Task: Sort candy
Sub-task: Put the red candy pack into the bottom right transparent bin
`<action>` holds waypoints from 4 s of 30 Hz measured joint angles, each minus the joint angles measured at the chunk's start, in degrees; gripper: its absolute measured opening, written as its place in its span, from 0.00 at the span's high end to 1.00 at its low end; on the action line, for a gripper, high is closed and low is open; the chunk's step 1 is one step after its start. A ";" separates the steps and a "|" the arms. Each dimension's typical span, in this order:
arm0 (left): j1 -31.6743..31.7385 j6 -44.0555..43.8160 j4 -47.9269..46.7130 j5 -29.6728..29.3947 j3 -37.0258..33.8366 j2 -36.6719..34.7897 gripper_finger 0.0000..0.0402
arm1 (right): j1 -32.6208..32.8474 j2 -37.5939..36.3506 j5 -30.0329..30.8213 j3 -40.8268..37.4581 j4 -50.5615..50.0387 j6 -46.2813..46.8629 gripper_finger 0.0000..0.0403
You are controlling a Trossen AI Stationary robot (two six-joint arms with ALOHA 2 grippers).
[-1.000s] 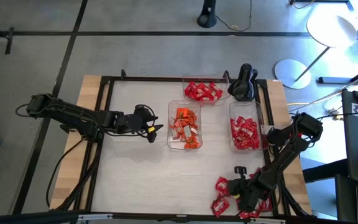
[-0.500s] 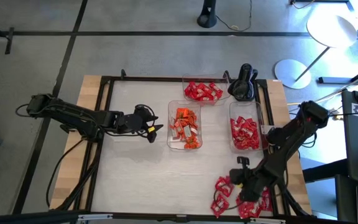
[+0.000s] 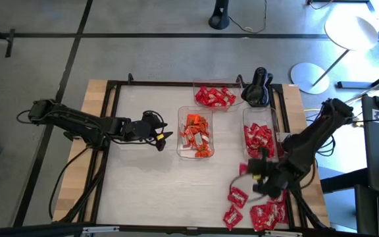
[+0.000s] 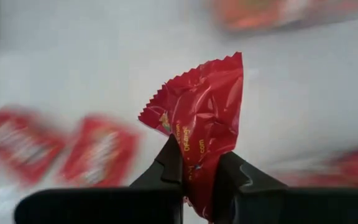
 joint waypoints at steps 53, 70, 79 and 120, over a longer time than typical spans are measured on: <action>0.00 -0.02 0.02 0.00 0.01 -0.02 0.42 | 2.50 22.38 -9.61 2.53 19.73 -4.37 0.33; -1.01 -0.76 -0.34 0.00 -0.01 -0.01 0.42 | 1.47 30.98 -13.94 2.83 18.85 -1.33 0.51; -1.88 -0.66 -0.26 0.00 -0.01 0.00 0.42 | 0.75 30.77 -14.00 7.04 10.58 -5.09 0.85; -1.84 -1.07 0.13 0.00 -0.01 -0.02 0.42 | -16.64 -5.81 -2.21 -1.88 -26.78 15.52 0.43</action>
